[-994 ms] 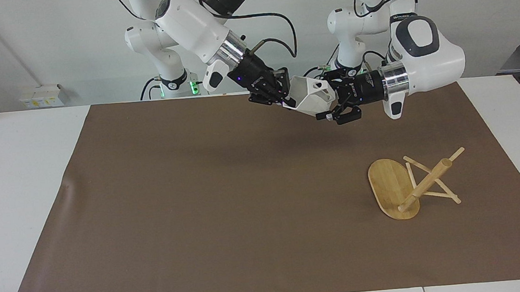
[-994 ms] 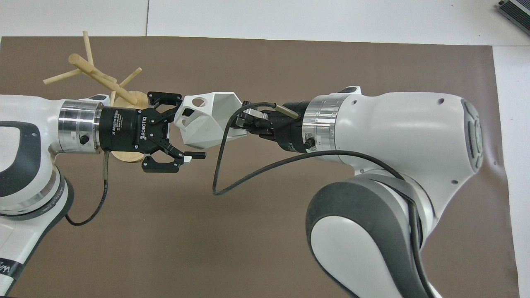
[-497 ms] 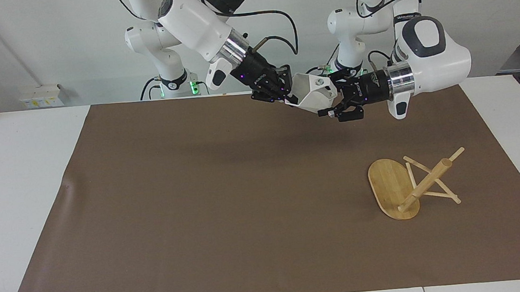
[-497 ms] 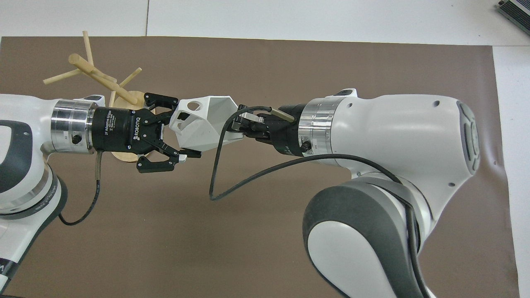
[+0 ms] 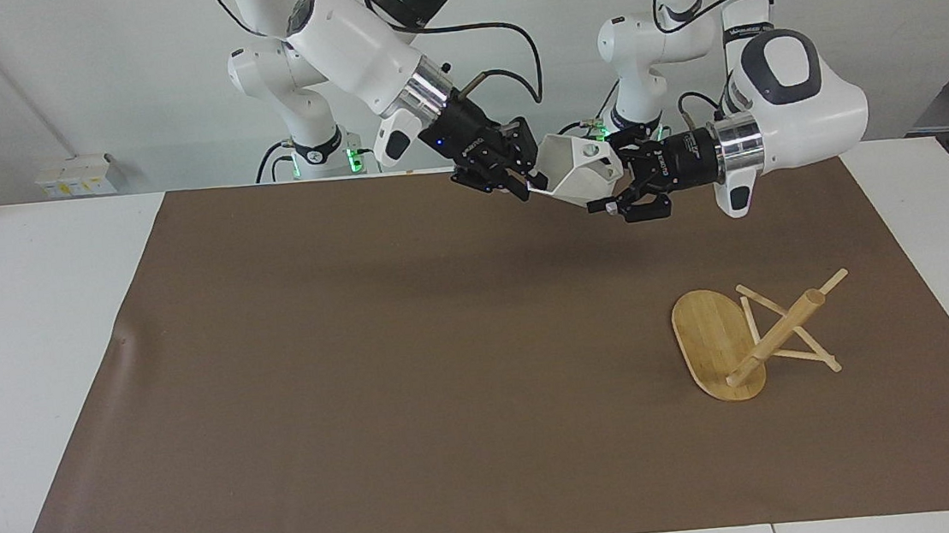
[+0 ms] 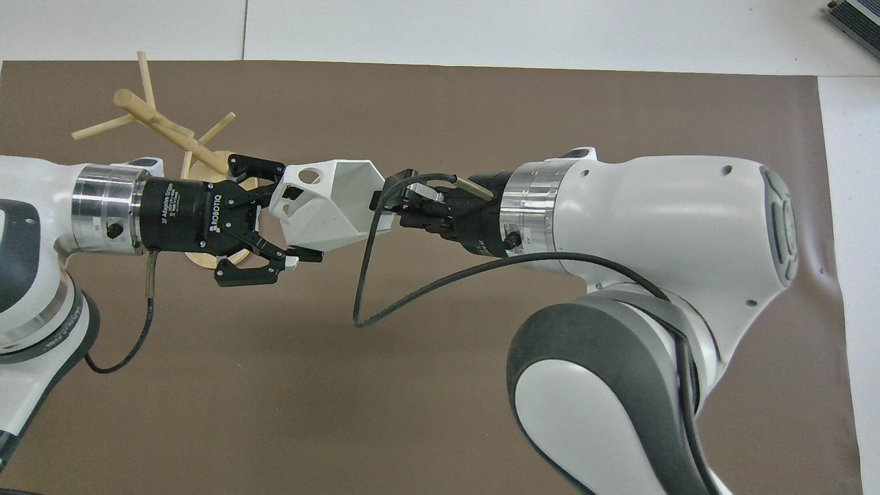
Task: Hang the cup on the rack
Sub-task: 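Open the right gripper and withdraw it while the left gripper holds the cup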
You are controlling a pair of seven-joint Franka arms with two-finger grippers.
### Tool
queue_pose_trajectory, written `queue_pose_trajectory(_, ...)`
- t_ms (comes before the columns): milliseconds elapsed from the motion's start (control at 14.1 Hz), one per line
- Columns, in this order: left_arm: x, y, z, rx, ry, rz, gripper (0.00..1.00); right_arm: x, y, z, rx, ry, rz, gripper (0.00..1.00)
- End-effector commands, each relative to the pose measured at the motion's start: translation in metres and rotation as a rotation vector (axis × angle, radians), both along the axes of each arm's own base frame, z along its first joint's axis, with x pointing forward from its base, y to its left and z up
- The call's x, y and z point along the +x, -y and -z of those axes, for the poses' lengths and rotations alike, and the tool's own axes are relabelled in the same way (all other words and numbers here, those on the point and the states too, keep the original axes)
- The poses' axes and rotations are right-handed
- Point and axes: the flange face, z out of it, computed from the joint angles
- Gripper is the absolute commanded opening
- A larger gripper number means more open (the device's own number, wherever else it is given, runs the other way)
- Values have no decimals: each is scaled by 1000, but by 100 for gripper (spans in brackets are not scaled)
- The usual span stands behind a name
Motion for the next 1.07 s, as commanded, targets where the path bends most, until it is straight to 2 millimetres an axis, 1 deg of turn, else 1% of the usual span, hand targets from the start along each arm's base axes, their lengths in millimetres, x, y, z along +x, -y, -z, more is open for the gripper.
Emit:
queue_pose_trajectory(0, 1, -3, -3, 33, 1, 25, 0, -3, 6, 2, 4, -7, 20, 100)
queue_pose_trajectory(213, 1, -12, 2, 81, 0, 32, 0, -4, 5, 2, -3, -2, 14, 100)
queue_pose_trajectory(284, 8, -31, -1, 94, -13, -2, 0, -4, 6, 3, -3, -5, 15, 100)
queue_pose_trajectory(355, 12, -44, -2, 108, -22, -25, 0, -4, 6, 2, -3, -4, 15, 100)
queue_pose_trajectory(426, 13, -46, 1, 122, -21, -34, 0, -2, 9, 4, -7, -7, 20, 100)
queue_pose_trajectory(568, 13, -42, 10, 183, -13, -48, 0, 2, 16, 4, -10, -2, 29, 100)
queue_pose_trajectory(639, 12, -39, 16, 204, -40, -90, 0, 5, 20, 4, -11, 1, 34, 100)
queue_pose_trajectory(710, 13, -29, 20, 227, -71, -130, 0, 8, 25, 5, -21, 8, 37, 100)
queue_pose_trajectory(781, 14, -25, 22, 243, -106, -170, 0, 13, 35, 5, -49, 35, 31, 100)
queue_pose_trajectory(923, 16, -21, 27, 282, -154, -233, 0, 19, 49, 9, -119, 86, -30, 100)
queue_pose_trajectory(994, 18, -25, 31, 295, -169, -275, 0, 23, 60, 12, -149, 99, -58, 100)
